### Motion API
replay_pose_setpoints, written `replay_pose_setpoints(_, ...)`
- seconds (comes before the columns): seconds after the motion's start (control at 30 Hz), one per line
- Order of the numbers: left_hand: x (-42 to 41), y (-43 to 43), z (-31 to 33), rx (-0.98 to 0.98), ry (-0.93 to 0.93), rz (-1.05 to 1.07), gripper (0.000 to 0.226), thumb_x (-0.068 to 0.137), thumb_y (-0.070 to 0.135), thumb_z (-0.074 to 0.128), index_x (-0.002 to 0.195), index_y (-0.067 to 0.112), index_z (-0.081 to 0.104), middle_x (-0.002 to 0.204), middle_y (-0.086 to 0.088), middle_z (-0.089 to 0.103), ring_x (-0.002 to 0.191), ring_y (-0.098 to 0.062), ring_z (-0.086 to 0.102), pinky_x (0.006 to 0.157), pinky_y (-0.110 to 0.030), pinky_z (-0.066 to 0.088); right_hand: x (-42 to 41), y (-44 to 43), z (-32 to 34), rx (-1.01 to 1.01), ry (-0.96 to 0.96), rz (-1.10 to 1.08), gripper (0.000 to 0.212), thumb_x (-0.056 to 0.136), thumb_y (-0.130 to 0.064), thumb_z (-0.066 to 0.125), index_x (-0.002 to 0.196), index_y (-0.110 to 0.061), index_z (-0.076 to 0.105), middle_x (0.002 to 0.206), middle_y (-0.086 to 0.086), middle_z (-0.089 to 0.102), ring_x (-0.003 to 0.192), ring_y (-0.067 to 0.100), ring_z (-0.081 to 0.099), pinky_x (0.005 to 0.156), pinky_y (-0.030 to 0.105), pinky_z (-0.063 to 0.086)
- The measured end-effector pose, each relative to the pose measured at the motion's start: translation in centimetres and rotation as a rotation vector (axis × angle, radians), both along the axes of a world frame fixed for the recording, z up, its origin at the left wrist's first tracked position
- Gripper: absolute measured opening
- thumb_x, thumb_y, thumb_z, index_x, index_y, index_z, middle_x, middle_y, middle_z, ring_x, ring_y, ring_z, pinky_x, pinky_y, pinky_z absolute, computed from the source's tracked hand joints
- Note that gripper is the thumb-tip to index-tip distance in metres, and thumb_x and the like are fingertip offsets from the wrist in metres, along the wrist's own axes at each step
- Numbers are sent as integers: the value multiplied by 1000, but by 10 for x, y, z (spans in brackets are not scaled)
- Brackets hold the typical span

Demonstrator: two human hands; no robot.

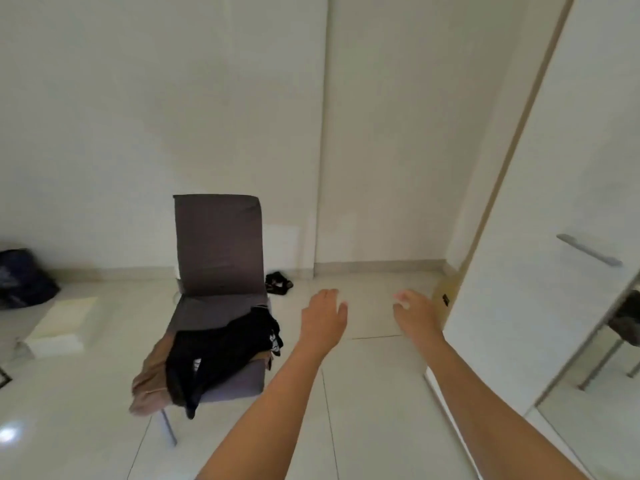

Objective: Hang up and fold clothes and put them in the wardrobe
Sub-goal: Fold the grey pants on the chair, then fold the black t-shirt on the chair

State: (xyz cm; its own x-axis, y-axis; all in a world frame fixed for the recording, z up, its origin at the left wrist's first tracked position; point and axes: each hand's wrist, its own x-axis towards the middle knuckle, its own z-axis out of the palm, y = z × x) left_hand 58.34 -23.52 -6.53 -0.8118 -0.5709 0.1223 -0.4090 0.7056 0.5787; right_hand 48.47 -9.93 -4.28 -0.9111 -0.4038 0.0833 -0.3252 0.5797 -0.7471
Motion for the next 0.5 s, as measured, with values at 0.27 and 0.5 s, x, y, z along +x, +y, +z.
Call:
replay_pose_setpoints(0.27, -19, -211, -15, 67, -52, 273, 39, 101, 31, 36, 136, 14, 41, 141, -3, 42, 128, -21, 39, 101, -38, 34, -70, -236, -10, -47, -108, 209, 32, 90, -7, 46, 120, -6, 59, 125, 12, 58, 113, 26, 54, 87, 24, 38)
replay_pose_setpoints(0.5, -2, -350, -30, 65, -44, 491, 39, 100, 33, 39, 132, 12, 47, 133, -7, 49, 118, -25, 49, 100, -42, 40, -85, -380, -28, -32, -128, 360, 29, 89, -3, 44, 111, -5, 62, 116, 12, 62, 104, 29, 57, 83, 31, 44)
